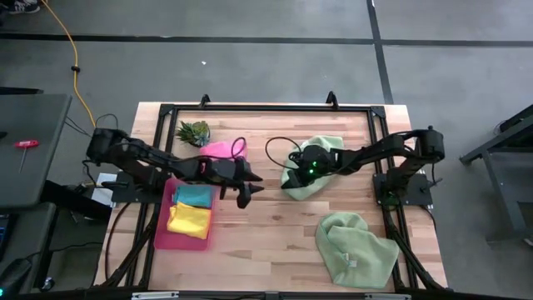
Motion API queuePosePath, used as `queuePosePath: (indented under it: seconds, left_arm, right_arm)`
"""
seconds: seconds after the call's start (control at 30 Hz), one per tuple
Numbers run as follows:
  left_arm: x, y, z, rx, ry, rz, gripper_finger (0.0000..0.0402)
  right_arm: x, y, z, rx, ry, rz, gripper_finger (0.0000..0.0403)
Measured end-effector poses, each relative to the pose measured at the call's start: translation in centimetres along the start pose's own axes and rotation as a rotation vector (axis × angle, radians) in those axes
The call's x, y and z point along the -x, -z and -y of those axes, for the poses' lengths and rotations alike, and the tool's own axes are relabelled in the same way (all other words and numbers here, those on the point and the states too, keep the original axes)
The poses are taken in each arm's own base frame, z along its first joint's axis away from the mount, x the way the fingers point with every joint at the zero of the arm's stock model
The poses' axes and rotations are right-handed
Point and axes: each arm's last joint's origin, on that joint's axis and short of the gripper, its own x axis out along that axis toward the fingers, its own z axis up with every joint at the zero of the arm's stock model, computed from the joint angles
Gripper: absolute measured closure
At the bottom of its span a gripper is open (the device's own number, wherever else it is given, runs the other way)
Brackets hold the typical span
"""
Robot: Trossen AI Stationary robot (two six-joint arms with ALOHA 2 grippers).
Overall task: Fold microfiber towels
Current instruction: Fold the top green microfiber towel
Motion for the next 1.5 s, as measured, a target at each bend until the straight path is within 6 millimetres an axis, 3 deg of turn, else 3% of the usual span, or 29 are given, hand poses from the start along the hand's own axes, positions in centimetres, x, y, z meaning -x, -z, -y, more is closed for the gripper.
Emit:
queuePosePath:
  seconds: [0.27,0.63,0.87,1.1,1.3,1.5]
  left_arm:
    - [-1.4,-0.5,1.0,-0.090,0.014,-0.008,0.0233]
    - [-1.5,-1.1,1.1,-0.139,0.009,0.007,0.0233]
    - [-1.6,-1.1,1.1,-0.155,0.003,0.003,0.0234]
    - [-4.5,-1.6,1.8,-0.215,-0.034,-0.139,0.0233]
    - [-8.3,-0.7,1.7,-0.266,-0.100,-0.301,0.0233]
    - [-9.8,0.5,1.1,-0.284,-0.170,-0.383,0.0233]
  right_arm:
    - [-0.2,0.0,0.1,0.051,-0.004,-0.001,0.0392]
    - [0.9,-0.3,-1.4,0.250,-0.061,0.045,0.0256]
    - [2.4,-1.0,-2.3,0.282,-0.088,0.093,0.0234]
    - [4.7,-1.7,-3.4,0.333,-0.114,0.155,0.0233]
    - [7.0,-1.9,-4.7,0.388,-0.127,0.244,0.0233]
    - [8.3,-1.4,-5.2,0.414,-0.073,0.304,0.0233]
